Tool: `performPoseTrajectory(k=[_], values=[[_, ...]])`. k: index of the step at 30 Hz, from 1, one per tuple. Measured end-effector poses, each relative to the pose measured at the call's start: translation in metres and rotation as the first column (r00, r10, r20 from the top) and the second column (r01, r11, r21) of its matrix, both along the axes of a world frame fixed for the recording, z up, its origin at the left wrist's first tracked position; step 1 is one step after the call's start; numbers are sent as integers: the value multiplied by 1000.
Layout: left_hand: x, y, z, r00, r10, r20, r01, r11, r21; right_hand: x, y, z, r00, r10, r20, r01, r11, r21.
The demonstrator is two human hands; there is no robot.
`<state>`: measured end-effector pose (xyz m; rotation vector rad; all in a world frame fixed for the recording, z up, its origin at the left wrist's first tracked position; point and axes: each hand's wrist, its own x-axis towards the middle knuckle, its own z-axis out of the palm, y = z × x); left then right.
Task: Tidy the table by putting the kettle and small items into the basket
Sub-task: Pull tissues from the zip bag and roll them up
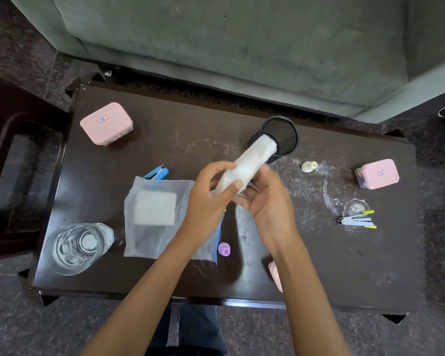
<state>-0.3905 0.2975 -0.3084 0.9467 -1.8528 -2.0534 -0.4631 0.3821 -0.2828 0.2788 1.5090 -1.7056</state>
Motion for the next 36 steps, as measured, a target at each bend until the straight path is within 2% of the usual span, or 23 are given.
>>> performPoseTrajectory(k=[3,6,8,9,11,12,14,17,23,26,29,33,36], values=[[-3,-9,1,998,-62,0,62,994,-90,-17,3,3,997,-15,72,17,999,-29],[-6,-19,3,978,-201,50,207,967,-152,-37,6,7,991,115,-67,-105,985,133],[-8,-25,4,953,-291,80,298,951,-83,-50,8,10,971,182,-157,-139,957,253],[-9,-28,5,943,-317,104,319,948,-7,-56,10,10,965,203,-168,-156,953,259],[-10,-36,5,932,-331,148,313,941,130,-66,16,16,958,236,-164,-199,957,213],[-11,-40,5,933,-322,160,299,942,149,-72,19,18,950,262,-167,-227,952,204],[-12,-47,3,952,-254,169,233,963,134,-82,26,23,927,320,-193,-275,934,228],[-18,-50,1,983,-112,147,70,963,261,-93,34,25,895,371,-248,-290,906,309],[-31,-45,-2,990,-28,138,-13,957,289,-104,41,31,865,361,-349,-215,895,392],[-38,-40,-7,980,36,196,-109,922,372,-101,39,29,852,330,-406,-155,901,406],[-42,-32,-8,973,35,229,-124,913,389,-102,36,26,822,313,-476,-71,885,460],[-41,-32,-12,955,99,278,-166,959,230,-122,31,40,723,304,-620,118,830,545],[-38,-33,-13,946,155,285,-199,971,134,-144,24,61,575,374,-728,231,779,583]])
